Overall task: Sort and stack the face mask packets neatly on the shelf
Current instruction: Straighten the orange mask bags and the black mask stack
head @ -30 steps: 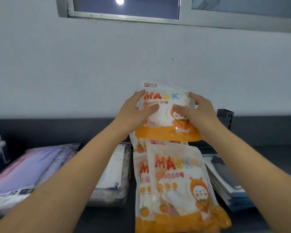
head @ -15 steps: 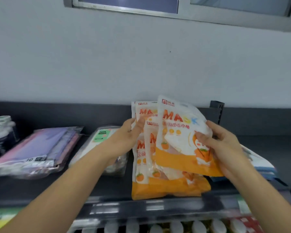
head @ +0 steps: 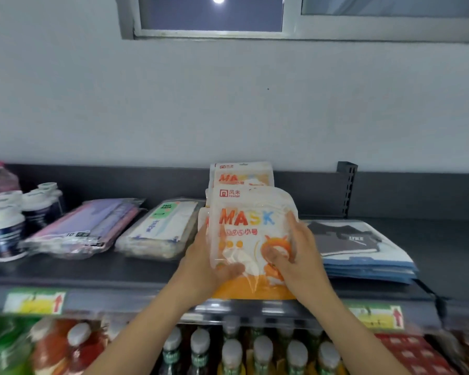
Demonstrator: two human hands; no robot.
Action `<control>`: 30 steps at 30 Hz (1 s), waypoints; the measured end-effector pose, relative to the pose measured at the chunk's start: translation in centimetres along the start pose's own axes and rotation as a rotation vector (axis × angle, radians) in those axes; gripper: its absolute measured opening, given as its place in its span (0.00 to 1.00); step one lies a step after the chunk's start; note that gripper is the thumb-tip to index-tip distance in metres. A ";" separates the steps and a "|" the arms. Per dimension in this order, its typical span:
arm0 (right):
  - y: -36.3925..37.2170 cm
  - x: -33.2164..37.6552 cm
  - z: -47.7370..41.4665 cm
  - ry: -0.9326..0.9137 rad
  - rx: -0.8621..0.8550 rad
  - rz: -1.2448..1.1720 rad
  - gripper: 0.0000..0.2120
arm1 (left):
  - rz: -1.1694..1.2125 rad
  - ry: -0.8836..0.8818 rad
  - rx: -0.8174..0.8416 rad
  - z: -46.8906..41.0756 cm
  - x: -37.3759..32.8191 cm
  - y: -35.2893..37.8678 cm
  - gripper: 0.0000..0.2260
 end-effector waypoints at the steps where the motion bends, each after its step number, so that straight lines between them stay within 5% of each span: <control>1: 0.1 -0.1 0.0 0.010 0.044 -0.001 0.42 | 0.012 -0.009 -0.009 0.1 0.1 0.1 0.34; 6: 0.5 0.0 -0.9 0.040 0.108 0.048 0.59 | 0.010 0.048 -0.082 0.2 -0.3 0.2 0.32; 15: 1.5 0.9 -1.9 0.031 0.065 0.135 0.57 | 0.203 0.103 -0.061 -0.4 -0.5 -0.2 0.37; 18: 1.7 0.8 -1.5 0.054 0.102 0.140 0.59 | 0.142 0.115 -0.036 -0.1 -0.2 0.0 0.35; 23: 2.0 0.3 0.0 0.022 0.100 0.195 0.59 | -0.146 0.064 -0.124 0.6 1.5 -0.4 0.48; 30: 2.3 0.4 -0.2 0.055 0.064 0.240 0.58 | -0.153 0.071 -0.121 0.5 0.7 -0.5 0.44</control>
Point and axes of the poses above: each hand's wrist, its own z-axis away from the middle knuckle, its own y-axis out of the palm, x = y × z, the point moved 3 cm from there along -z, towards the middle knuckle, and after that the axes turned 10 degrees about x, right-handed, at the moved point
